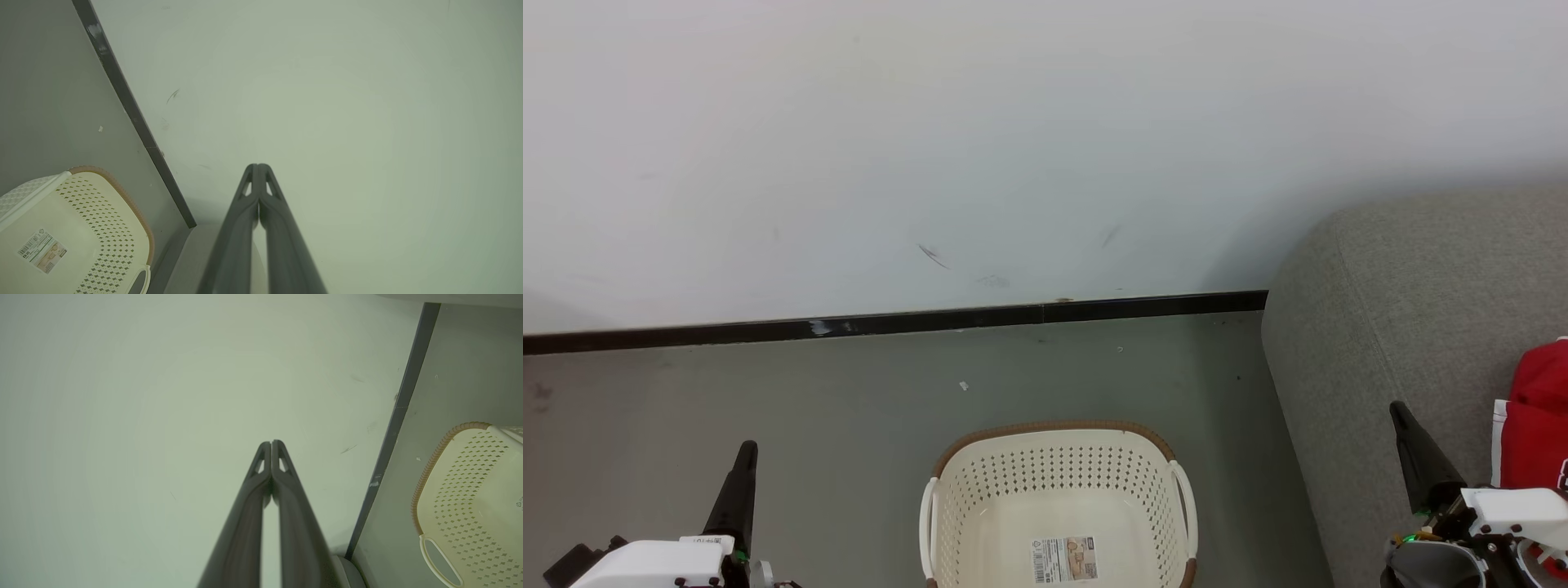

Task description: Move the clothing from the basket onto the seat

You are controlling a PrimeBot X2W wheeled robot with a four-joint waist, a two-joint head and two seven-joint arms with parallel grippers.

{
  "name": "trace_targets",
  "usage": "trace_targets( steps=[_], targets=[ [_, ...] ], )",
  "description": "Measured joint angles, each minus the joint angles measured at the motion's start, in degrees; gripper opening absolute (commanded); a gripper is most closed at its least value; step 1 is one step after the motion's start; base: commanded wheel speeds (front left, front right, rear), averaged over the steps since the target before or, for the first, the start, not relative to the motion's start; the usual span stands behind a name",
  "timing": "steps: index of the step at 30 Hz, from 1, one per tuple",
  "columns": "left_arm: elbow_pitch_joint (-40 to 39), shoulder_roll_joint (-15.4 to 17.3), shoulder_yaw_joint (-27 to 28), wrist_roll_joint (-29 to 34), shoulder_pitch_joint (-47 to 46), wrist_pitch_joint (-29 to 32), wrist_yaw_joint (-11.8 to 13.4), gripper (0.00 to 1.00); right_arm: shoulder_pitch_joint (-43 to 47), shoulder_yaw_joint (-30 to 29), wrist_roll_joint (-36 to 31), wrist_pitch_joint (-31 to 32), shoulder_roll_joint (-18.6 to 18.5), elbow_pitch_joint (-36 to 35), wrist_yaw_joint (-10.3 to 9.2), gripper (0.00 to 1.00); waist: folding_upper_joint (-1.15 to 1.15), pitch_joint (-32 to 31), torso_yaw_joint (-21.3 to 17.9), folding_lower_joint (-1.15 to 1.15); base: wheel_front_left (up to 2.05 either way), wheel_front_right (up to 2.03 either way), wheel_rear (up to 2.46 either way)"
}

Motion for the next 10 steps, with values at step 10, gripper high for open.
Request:
trace_targets(
  steps=[10],
  targets=[
    [0.1,0.0,0.0,0.0,0.0,0.0,0.0,0.00,0.0,0.0,0.0,0.0,0.0,0.0,0.00,0.00,0.00,0.0,0.0,0.00,0.00,0.00,0.00]
  ],
)
